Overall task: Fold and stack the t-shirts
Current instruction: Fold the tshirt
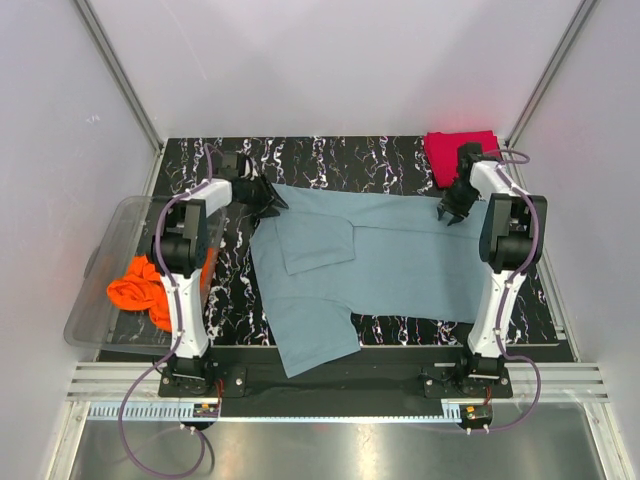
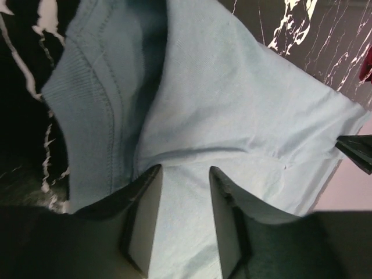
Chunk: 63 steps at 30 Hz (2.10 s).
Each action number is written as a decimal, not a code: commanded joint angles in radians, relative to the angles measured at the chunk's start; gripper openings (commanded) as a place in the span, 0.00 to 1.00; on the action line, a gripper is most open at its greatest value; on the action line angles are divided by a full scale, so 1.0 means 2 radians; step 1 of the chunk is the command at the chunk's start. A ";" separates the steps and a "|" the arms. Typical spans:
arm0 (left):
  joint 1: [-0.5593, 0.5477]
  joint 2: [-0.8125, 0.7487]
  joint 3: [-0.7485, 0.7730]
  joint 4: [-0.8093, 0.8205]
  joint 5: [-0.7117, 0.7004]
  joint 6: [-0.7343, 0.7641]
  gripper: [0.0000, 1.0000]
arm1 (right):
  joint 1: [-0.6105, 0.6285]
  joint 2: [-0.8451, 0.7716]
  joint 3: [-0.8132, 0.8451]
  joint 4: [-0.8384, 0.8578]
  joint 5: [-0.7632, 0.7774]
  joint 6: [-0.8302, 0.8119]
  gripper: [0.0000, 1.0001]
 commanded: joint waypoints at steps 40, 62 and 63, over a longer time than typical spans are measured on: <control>0.028 0.160 0.342 -0.026 0.023 0.015 0.47 | -0.106 0.016 0.120 -0.036 0.019 -0.030 0.47; -0.114 -0.388 -0.253 -0.093 -0.049 0.094 0.56 | 0.017 -0.315 -0.223 -0.071 -0.124 -0.011 0.67; -0.118 -0.416 -0.281 -0.100 -0.054 0.089 0.55 | 0.028 -0.326 -0.236 -0.069 -0.127 -0.007 0.67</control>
